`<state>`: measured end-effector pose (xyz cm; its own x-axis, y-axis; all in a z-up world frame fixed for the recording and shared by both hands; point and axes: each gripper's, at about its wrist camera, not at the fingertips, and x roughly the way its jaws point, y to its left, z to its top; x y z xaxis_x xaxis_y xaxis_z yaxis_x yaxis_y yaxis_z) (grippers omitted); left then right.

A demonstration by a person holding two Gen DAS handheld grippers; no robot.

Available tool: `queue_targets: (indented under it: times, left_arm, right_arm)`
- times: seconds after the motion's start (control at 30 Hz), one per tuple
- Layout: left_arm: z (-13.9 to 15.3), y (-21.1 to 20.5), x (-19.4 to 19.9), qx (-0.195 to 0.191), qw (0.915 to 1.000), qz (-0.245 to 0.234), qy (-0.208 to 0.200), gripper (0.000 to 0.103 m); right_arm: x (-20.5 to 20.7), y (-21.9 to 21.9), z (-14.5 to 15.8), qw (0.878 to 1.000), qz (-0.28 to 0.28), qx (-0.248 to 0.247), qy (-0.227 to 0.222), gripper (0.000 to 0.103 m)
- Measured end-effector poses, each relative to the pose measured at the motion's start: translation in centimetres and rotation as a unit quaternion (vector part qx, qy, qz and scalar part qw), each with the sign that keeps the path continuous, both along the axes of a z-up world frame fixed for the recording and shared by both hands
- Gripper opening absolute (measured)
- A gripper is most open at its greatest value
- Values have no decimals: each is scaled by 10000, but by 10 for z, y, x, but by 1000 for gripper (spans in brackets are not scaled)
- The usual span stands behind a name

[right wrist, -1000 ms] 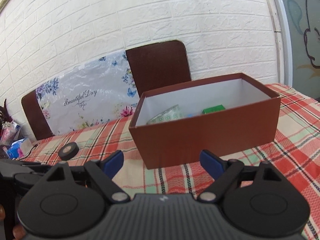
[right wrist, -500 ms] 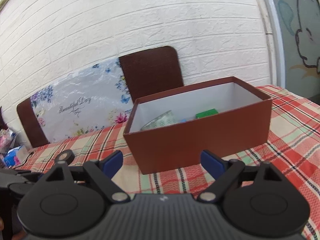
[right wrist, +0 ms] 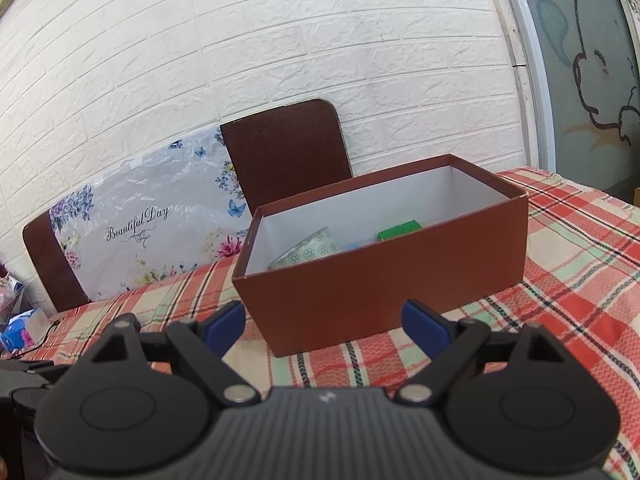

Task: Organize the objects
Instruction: 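Move the right gripper to the black tape roll and grasp it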

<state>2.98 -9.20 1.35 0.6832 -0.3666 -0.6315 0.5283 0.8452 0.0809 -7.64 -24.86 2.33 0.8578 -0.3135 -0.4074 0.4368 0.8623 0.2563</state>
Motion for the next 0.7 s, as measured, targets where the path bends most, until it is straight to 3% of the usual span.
queue_targets:
  times: [0.37,0.7]
  left_arm:
    - [-1,6,6,-39,10000,70,4,75]
    - [-5,26,22,-68,9993,366,-82,76]
  right_arm:
    - [3,5,-1,10000,-17,-40,-21,84]
    - [21,26,-4,9985,502,-192,96,60]
